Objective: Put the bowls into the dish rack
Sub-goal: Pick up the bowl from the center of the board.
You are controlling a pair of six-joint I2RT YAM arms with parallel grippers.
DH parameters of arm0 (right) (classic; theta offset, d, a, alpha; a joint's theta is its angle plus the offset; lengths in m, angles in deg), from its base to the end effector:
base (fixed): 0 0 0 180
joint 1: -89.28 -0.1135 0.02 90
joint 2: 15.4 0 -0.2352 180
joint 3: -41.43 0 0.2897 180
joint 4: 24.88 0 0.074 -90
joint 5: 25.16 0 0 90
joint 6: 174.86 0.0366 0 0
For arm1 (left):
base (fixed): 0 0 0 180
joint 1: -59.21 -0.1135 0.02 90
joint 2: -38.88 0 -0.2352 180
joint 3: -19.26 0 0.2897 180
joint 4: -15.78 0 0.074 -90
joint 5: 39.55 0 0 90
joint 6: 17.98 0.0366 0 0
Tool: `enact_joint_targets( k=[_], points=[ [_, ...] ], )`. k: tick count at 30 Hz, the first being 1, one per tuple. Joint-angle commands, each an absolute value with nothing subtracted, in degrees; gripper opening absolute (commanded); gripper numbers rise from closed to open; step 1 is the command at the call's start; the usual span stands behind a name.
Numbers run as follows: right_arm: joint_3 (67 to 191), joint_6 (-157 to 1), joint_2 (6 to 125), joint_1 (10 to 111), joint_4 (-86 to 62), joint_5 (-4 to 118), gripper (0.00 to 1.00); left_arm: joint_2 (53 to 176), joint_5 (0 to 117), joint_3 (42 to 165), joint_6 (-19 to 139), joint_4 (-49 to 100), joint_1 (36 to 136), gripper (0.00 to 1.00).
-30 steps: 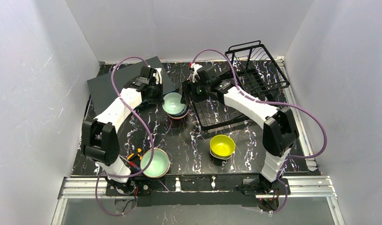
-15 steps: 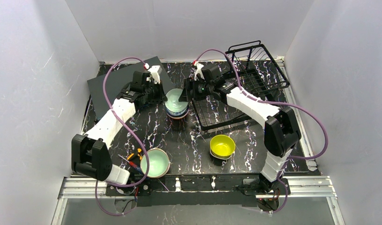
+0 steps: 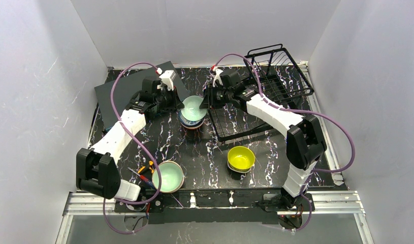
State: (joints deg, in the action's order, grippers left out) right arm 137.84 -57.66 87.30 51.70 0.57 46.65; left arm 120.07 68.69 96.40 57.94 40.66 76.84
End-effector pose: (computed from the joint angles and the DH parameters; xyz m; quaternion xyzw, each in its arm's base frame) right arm 0.3514 0.2848 0.2540 -0.1547 0.8520 0.3741 0.3319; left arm 0.3474 -0.1224 0.2729 0.1068 0.8475 -0.2684 0.4453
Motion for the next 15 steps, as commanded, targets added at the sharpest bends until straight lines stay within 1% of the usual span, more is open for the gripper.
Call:
enact_joint_targets(
  k=[1, 6, 8, 10, 12, 15],
  points=[
    [137.9, -57.9, 86.4, 50.8, -2.1, 45.1, 0.22, 116.6, 71.7, 96.6, 57.5, 38.3, 77.4, 0.05],
    [138.0, -58.8, 85.9, 50.9, -1.2, 45.6, 0.03, 116.4, 71.6, 96.3, 56.8, 37.9, 77.4, 0.15],
    [138.2, -59.2, 85.6, 50.8, -0.9, 46.1, 0.01, 116.4, 71.6, 96.2, 56.2, 37.6, 77.4, 0.19],
    [138.3, -59.7, 85.1, 50.9, -0.5, 46.7, 0.01, 116.5, 71.9, 96.2, 55.8, 37.4, 77.4, 0.26],
    [138.2, -60.2, 84.7, 51.2, -0.4, 47.1, 0.01, 116.6, 72.7, 96.3, 55.5, 37.1, 77.4, 0.35],
    [138.4, -61.1, 84.0, 52.0, 0.2, 47.1, 0.01, 116.4, 74.3, 96.3, 55.1, 36.6, 77.3, 0.58]
  ],
)
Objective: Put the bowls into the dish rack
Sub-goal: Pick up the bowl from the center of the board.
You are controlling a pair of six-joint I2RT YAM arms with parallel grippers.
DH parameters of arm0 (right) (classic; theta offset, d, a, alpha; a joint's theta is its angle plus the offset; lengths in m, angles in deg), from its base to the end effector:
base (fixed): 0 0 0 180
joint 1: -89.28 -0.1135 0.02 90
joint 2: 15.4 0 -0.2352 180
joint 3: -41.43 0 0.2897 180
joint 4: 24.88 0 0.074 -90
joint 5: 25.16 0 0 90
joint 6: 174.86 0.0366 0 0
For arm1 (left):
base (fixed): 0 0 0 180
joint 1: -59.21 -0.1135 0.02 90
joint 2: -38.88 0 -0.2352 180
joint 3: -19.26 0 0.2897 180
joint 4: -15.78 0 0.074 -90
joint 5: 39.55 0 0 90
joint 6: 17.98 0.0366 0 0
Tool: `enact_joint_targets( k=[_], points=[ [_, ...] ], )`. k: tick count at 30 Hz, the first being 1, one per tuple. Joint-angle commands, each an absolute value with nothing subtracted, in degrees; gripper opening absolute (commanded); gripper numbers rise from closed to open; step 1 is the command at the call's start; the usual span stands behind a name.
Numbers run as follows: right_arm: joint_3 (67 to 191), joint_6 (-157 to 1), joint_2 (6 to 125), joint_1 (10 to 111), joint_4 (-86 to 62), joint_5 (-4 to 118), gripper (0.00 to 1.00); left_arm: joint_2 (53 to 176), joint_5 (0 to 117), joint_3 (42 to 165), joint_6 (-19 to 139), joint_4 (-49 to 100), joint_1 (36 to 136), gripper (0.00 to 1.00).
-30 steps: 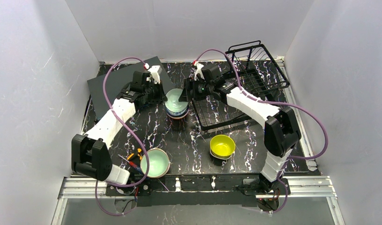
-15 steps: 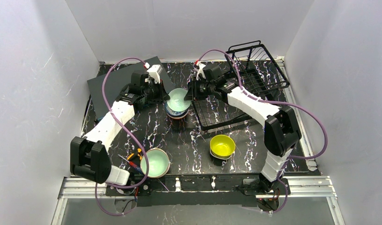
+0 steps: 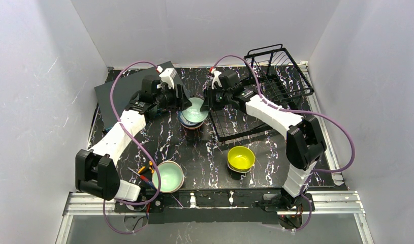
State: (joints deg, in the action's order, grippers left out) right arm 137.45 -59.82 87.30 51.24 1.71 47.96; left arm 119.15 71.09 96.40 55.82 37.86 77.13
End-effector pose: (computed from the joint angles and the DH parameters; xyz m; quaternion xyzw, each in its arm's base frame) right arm 0.3483 0.2860 0.2494 -0.1678 0.8569 0.3559 0.3330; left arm 0.3457 -0.1253 0.2834 0.1084 0.8292 -0.2992 0.4595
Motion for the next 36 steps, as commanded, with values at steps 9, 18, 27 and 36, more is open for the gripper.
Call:
enact_joint_targets(
  k=[9, 18, 27, 36],
  points=[
    [137.8, -64.5, 80.9, 54.7, -0.2, 45.1, 0.01, 113.9, 83.2, 93.4, 52.1, 30.1, 76.6, 0.98],
    [133.9, -66.7, 74.4, 57.5, -5.2, 41.5, 0.01, 117.4, 100.6, 94.2, 47.2, 22.4, 74.5, 0.98],
    [130.4, -64.8, 70.3, 59.1, -13.9, 35.6, 0.01, 120.8, 110.3, 93.7, 40.6, 14.2, 74.6, 0.98],
    [128.6, -61.2, 70.9, 59.0, -19.4, 33.2, 0.01, 122.6, 113.7, 93.9, 37.9, 10.7, 76.0, 0.94]
  ],
)
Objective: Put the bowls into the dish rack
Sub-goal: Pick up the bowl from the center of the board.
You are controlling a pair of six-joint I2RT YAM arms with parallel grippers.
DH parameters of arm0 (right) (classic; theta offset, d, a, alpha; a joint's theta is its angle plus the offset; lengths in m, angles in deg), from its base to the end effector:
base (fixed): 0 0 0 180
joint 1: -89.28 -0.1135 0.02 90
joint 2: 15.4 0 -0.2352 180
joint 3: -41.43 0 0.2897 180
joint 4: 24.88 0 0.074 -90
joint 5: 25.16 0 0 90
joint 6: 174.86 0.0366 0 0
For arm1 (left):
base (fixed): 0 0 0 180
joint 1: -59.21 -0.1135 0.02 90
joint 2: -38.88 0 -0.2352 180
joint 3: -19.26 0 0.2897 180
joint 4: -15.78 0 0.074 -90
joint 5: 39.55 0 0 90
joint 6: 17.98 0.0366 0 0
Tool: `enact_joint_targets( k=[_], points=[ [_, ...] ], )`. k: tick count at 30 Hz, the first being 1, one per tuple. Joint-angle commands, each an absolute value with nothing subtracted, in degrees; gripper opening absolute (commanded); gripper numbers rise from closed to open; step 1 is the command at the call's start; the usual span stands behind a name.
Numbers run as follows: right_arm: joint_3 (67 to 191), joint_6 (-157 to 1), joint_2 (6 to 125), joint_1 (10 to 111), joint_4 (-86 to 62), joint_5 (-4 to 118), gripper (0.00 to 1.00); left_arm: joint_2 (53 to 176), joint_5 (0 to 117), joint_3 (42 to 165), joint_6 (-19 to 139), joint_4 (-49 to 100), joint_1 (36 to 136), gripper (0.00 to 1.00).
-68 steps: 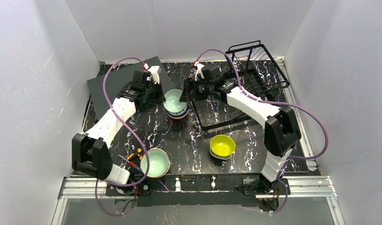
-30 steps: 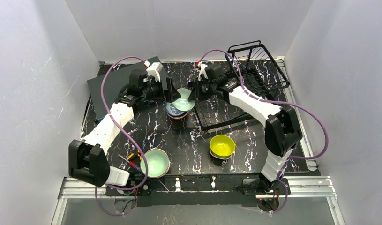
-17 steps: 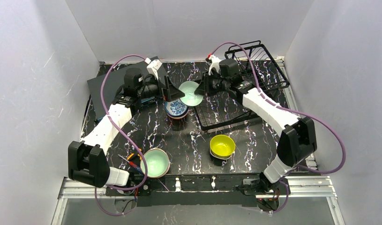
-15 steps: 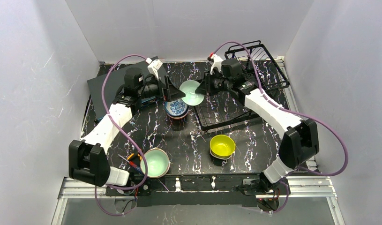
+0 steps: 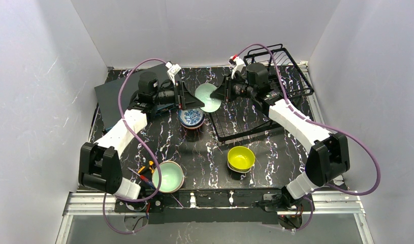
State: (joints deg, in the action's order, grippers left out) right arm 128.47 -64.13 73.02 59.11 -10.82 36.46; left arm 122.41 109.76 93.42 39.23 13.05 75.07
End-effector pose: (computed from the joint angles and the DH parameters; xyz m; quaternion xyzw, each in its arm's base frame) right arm 0.3418 0.2188 0.3134 -0.2115 0.7566 0.4285 0.4464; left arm 0.3487 -0.1318 0.2893 0.2299 0.6904 -0.5748 0.3744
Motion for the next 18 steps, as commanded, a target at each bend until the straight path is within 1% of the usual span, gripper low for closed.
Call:
enact_joint_targets(
  k=[1, 6, 10, 13, 18],
  points=[
    [128.5, -61.0, 71.0, 59.0, -19.5, 33.2, 0.01, 122.9, 114.0, 94.0, 37.8, 10.7, 76.1, 0.93],
    [127.7, -60.1, 71.0, 58.8, -20.8, 33.6, 0.01, 124.3, 114.6, 94.6, 37.1, 10.7, 76.4, 0.87],
    [127.9, -60.5, 71.4, 58.7, -20.3, 34.1, 0.01, 124.7, 114.8, 94.9, 36.8, 10.7, 76.4, 0.77],
    [127.7, -61.1, 71.5, 58.5, -19.7, 34.6, 0.01, 124.8, 114.9, 94.9, 36.7, 10.6, 76.4, 0.61],
    [127.7, -61.7, 71.3, 58.6, -18.6, 35.8, 0.01, 125.7, 114.8, 95.2, 36.1, 10.6, 76.4, 0.27]
  ],
)
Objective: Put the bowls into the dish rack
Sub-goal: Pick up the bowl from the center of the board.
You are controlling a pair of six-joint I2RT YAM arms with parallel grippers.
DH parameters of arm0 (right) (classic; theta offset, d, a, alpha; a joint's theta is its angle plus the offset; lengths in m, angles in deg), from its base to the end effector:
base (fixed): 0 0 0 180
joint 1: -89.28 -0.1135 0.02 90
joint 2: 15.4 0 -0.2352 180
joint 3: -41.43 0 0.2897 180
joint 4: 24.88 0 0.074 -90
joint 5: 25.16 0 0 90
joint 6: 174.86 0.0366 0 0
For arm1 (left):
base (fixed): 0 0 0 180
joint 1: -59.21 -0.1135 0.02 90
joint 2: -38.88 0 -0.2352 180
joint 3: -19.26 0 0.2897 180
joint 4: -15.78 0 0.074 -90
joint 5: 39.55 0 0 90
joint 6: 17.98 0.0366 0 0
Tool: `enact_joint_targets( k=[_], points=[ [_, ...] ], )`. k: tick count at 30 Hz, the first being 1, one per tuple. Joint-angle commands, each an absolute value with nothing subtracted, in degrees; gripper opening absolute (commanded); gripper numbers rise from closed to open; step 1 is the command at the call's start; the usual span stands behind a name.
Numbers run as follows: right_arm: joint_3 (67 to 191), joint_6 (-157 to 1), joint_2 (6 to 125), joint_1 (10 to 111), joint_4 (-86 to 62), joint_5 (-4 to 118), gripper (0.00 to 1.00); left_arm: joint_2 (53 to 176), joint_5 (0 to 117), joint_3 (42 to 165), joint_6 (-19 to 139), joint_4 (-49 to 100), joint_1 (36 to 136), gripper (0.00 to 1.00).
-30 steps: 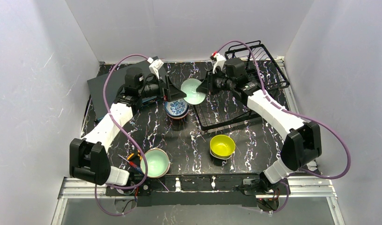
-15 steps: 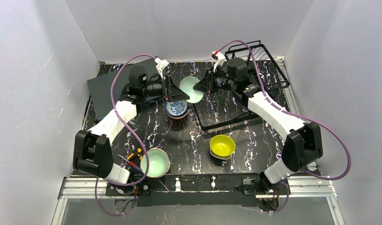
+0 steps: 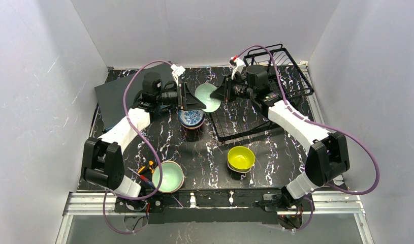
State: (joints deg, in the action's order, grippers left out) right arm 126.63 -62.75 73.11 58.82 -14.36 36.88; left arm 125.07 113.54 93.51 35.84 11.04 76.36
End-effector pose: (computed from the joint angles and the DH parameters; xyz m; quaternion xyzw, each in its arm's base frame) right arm 0.3416 0.2208 0.3065 -0.2042 0.7509 0.4356 0.4525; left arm 0.3512 -0.1425 0.2769 0.2355 0.6877 -0.6036 0.3275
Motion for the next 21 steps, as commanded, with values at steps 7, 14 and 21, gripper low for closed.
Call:
enact_joint_targets(
  k=[7, 14, 21],
  points=[
    [128.2, -61.9, 71.5, 58.5, -17.5, 36.7, 0.25, 127.3, 113.7, 95.2, 34.8, 10.6, 76.4, 0.0],
    [128.5, -61.8, 71.5, 58.6, -16.5, 37.6, 0.62, 126.6, 111.5, 94.5, 35.1, 10.6, 76.1, 0.0],
    [129.6, -64.3, 71.0, 58.7, -10.9, 40.9, 0.92, 125.6, 109.7, 93.5, 35.4, 10.6, 75.2, 0.0]
  ],
)
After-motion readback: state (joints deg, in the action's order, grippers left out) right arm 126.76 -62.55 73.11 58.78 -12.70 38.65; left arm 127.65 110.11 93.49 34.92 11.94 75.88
